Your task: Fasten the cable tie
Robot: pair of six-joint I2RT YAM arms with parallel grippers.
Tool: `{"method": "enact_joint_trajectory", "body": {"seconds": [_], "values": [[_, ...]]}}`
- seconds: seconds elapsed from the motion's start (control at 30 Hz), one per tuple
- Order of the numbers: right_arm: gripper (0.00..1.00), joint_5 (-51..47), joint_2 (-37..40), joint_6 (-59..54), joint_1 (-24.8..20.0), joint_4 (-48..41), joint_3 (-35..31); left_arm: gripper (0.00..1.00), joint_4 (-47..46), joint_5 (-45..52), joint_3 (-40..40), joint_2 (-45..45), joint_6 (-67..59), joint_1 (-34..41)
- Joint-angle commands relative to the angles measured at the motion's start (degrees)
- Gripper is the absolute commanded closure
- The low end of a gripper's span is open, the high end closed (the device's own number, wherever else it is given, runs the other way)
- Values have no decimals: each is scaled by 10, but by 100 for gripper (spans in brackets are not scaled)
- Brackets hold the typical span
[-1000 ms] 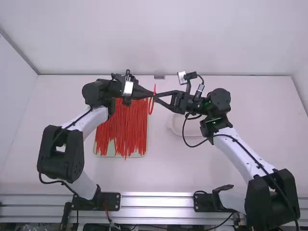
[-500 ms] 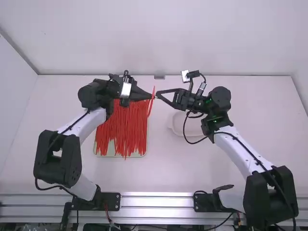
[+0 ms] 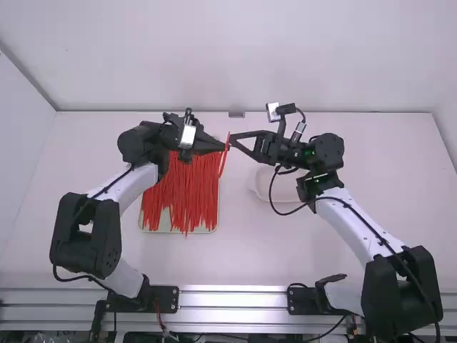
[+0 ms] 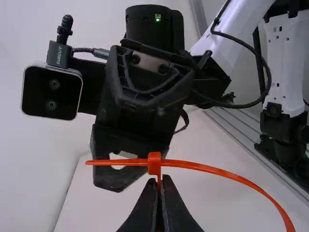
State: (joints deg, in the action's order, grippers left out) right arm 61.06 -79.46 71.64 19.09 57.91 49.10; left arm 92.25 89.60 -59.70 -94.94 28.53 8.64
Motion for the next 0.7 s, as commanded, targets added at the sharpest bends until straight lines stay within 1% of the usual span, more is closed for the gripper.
{"method": "enact_joint_trajectory", "body": {"seconds": [0.0,0.37,0.4,0.43,0.5,0.67], "values": [[57,-9,0,1,5,4,7,99,4,0,3,12,2,4],[57,-19,0,6,5,4,7,99,4,1,3,12,2,20],[60,-20,0,6,6,4,7,99,3,1,3,12,2,18],[75,-19,0,5,11,4,7,99,1,0,3,12,2,19],[100,-19,0,5,16,4,7,99,-1,0,3,12,2,22],[100,-3,0,-9,19,22,7,99,-11,1,3,12,6,23]]}}
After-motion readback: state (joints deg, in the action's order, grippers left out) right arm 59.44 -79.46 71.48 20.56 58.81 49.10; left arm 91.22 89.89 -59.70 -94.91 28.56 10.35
